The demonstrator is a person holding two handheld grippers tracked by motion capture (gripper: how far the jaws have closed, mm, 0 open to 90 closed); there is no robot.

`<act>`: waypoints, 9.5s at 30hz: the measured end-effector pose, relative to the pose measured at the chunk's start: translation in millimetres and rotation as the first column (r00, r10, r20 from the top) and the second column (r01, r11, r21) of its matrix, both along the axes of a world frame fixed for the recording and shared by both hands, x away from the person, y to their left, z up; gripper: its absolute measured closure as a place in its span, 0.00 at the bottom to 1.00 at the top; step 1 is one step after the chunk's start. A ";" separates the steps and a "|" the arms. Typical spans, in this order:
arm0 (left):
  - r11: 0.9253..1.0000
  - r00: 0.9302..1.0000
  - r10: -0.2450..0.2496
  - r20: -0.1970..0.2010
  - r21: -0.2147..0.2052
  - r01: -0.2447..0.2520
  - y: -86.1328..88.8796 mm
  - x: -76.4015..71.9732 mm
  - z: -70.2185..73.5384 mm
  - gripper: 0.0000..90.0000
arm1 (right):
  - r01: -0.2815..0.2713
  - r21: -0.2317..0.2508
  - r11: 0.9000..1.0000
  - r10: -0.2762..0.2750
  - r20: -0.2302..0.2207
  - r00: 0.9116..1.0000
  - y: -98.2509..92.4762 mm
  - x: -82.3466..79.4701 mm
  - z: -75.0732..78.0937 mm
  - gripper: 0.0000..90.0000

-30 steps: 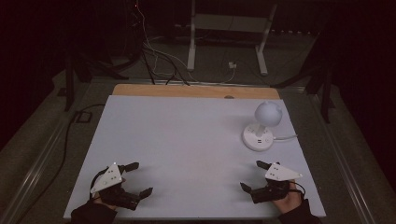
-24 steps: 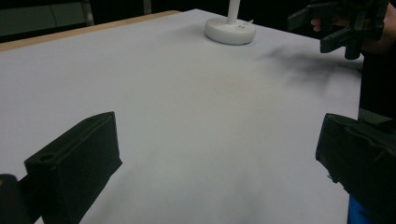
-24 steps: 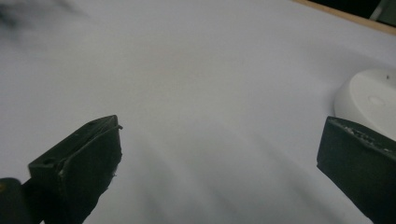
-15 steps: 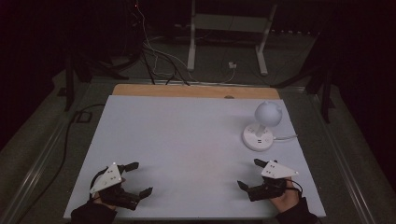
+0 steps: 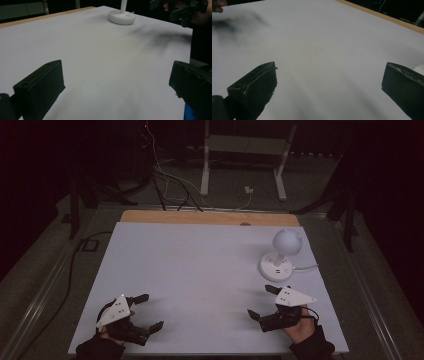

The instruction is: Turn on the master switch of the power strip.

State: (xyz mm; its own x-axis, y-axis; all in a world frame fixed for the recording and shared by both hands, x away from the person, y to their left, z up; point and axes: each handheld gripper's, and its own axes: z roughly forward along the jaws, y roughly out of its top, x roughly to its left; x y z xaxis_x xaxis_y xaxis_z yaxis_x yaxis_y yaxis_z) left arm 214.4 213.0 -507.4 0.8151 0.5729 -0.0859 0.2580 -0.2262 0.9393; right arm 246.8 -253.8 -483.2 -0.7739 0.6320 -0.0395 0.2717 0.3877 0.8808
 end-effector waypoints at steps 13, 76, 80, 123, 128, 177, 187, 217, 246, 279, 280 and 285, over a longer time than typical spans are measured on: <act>1.000 1.000 -0.005 -0.004 -0.002 0.005 -0.1 -0.2 0.0 0.00 | 0.069 -0.003 0.998 -0.069 0.018 0.997 -3.0 12.4 5.2 0.00; 1.000 1.000 -0.004 -0.014 -0.018 0.003 0.2 0.4 0.1 0.00 | 0.392 0.004 0.920 -0.391 -0.061 0.918 -89.0 68.2 3.2 0.00; 1.000 1.000 -0.005 -0.016 -0.018 0.004 0.3 0.5 0.2 0.00 | 0.422 0.002 0.907 -0.421 -0.067 0.905 -87.3 73.1 1.2 0.00; 1.000 1.000 -0.003 -0.026 -0.028 0.003 0.8 1.4 -0.2 0.00 | 0.631 0.052 0.774 -0.618 -0.159 0.770 -90.7 90.8 -1.0 0.60; 1.000 1.000 -0.003 -0.026 -0.028 0.003 0.8 1.1 0.0 0.00 | 0.641 0.043 0.766 -0.630 -0.150 0.762 -92.2 91.5 -1.2 0.71; 1.000 1.000 -0.006 -0.023 -0.024 0.006 0.4 0.5 0.3 0.00 | 0.648 -0.076 0.758 -0.652 -0.119 0.749 -78.7 102.7 -23.1 1.00; 1.000 1.000 -0.008 -0.025 -0.022 0.008 0.3 0.5 0.2 0.00 | 0.637 -0.106 0.764 -0.645 -0.087 0.759 -73.6 103.1 -25.1 1.00; 0.999 0.999 -0.012 -0.031 -0.032 0.011 -0.2 0.5 0.2 0.00 | 0.641 -0.198 0.742 -0.646 0.048 0.762 -60.9 99.3 -32.9 1.00; 0.999 1.000 -0.011 -0.027 -0.030 0.010 -0.3 1.6 0.7 0.00 | 0.636 0.021 0.772 -0.635 -0.023 0.772 -74.1 85.1 3.1 0.53; 0.999 1.000 -0.017 -0.026 -0.033 0.017 -1.1 0.8 1.2 0.00 | 0.335 0.149 0.930 -0.324 -0.093 0.941 -59.5 53.5 8.0 0.00; 0.999 1.000 -0.017 -0.026 -0.034 0.016 -1.0 0.9 1.3 0.00 | 0.331 0.141 0.933 -0.321 -0.093 0.943 -57.9 52.1 7.4 0.00; 0.999 0.999 -0.020 -0.025 -0.033 0.019 -1.2 1.0 1.3 0.00 | 0.299 0.126 0.946 -0.288 -0.100 0.952 -53.6 47.2 3.8 0.00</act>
State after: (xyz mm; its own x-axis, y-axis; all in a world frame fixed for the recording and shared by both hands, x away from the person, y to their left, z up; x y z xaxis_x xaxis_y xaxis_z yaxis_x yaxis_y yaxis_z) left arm 215.4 211.8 -506.1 0.8234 0.5535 -0.1249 0.2775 -0.2007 0.9395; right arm 294.1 -307.4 -479.4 -0.5503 0.8266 0.1180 0.4256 0.1562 0.8913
